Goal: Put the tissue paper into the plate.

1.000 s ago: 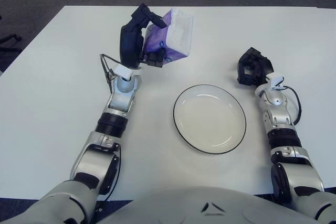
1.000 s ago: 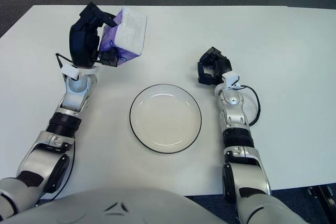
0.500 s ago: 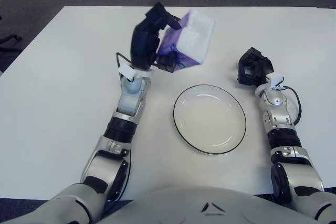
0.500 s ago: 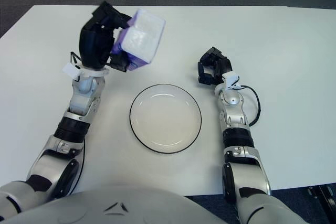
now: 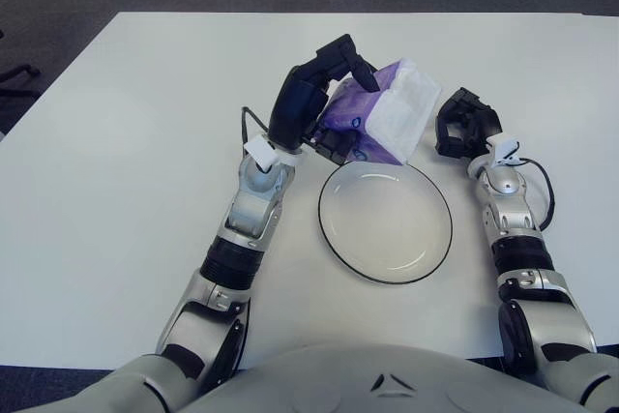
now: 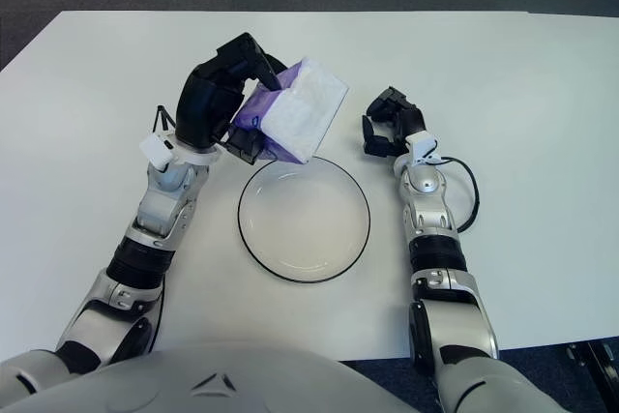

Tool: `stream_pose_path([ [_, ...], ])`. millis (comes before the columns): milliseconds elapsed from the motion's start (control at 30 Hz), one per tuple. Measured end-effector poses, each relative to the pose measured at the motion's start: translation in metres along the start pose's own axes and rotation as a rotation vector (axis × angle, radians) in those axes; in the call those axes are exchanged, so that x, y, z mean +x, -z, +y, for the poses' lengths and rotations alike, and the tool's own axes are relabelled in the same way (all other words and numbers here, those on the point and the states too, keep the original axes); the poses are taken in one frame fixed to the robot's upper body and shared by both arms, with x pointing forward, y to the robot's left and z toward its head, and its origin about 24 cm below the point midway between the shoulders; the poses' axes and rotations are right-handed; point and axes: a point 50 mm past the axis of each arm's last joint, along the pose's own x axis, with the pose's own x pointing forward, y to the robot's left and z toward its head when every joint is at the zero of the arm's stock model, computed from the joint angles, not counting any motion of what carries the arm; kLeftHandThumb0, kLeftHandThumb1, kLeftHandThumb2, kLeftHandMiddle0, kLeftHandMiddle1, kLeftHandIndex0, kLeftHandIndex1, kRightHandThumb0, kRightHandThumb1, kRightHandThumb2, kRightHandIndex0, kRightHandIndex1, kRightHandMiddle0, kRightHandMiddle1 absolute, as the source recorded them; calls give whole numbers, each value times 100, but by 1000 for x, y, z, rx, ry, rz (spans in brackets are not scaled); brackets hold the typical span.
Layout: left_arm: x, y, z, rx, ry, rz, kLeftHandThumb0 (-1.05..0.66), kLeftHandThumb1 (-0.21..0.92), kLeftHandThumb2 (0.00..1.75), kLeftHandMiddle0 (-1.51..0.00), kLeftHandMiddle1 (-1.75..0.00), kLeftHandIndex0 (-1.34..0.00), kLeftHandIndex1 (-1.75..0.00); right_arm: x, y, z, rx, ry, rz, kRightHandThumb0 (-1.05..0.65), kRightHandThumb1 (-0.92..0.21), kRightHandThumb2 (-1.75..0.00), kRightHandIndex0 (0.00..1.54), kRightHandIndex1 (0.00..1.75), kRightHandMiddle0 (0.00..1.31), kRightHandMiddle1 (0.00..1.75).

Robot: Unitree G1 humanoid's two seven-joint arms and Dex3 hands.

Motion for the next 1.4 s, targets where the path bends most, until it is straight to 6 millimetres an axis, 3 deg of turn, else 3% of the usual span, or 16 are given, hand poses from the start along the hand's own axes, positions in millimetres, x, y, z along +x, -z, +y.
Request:
stream_pose_path([
  [400,-1,-1,-19,-42,225,47,58,7,162,-82,-175,-98,-175,2,1,0,-8,23,10,-49,-31,-132,126,175,62,175],
  [700,1,7,-54,-23,308,6,59,5,164,-83,-175,-103,-175,5,0,4,-1,3,4,-48,-32,-131,127,175,61,175],
  [1033,-8,13,-49,-28,360,33,56,10,158,-79,-175,-102,-175,7,0,7,12,-10,4,-48,-33,-130,128,175,60,175],
  [1400,-8,10,-56,-74,419,41,54,14,153,-75,-175,-98,-175,7,0,7,8,-11,3,-47,-35,-128,129,175,59,175],
])
